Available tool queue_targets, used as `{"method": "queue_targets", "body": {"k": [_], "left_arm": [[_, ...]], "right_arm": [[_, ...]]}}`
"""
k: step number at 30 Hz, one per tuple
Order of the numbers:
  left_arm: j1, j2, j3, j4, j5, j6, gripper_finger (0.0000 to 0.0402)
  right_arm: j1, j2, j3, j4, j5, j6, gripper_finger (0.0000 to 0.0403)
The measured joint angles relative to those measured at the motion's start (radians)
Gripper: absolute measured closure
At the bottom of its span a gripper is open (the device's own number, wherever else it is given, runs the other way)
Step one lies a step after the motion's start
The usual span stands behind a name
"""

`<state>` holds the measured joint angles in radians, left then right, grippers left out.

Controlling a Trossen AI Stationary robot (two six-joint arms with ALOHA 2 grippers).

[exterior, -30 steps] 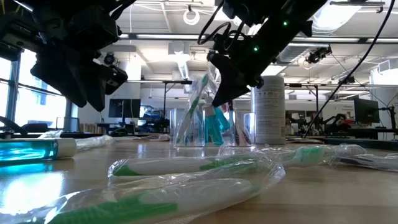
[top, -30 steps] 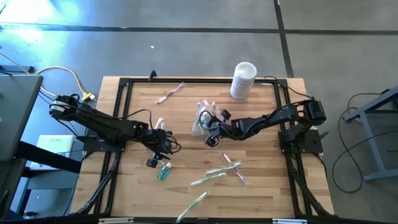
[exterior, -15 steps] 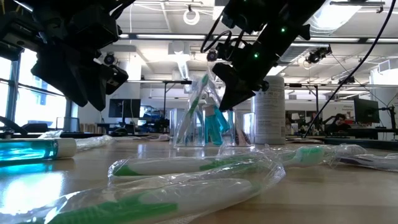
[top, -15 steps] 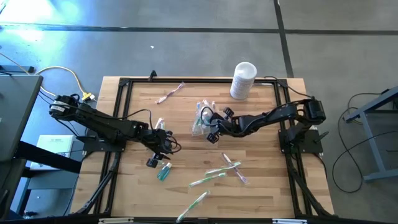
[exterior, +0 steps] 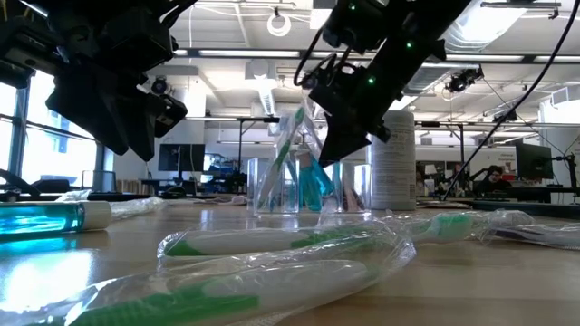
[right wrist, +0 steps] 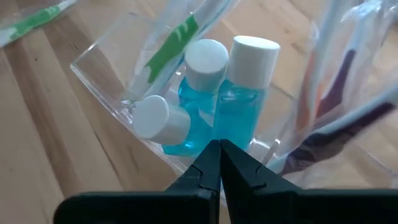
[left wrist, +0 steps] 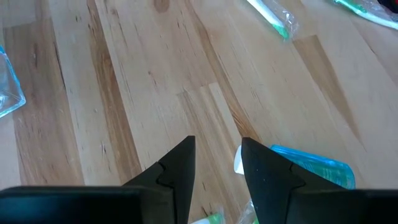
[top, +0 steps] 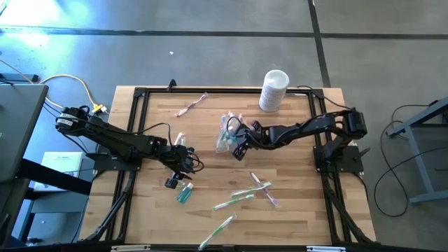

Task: Pick & Place toothbrushing station
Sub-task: Put the blue mouthwash bottle into the transparent organizer

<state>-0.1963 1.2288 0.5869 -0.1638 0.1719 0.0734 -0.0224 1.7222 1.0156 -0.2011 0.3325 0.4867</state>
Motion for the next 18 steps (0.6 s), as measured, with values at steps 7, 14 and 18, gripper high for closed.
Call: {"method": "queue_targets", "body": {"k": [7,14,18], "left_arm": [[0.000,0.000,0.000,0.000,0.000,0.000,0.0274],[0.000,0.000,0.000,0.000,0.000,0.000,0.0274],[0.000,0.000,0.000,-0.001,0.000,0.000,0.0274]], "right_arm": [[-0.014,0.000,0.001,-0.028,-0.029,0.015,0.0401],[-0.013,-0.006,0.000,-0.036,-0.051,0.000,0.0400],[-0.005,-0.007,0.021,-0.075,-0.040,-0.019,0.0401]]}}
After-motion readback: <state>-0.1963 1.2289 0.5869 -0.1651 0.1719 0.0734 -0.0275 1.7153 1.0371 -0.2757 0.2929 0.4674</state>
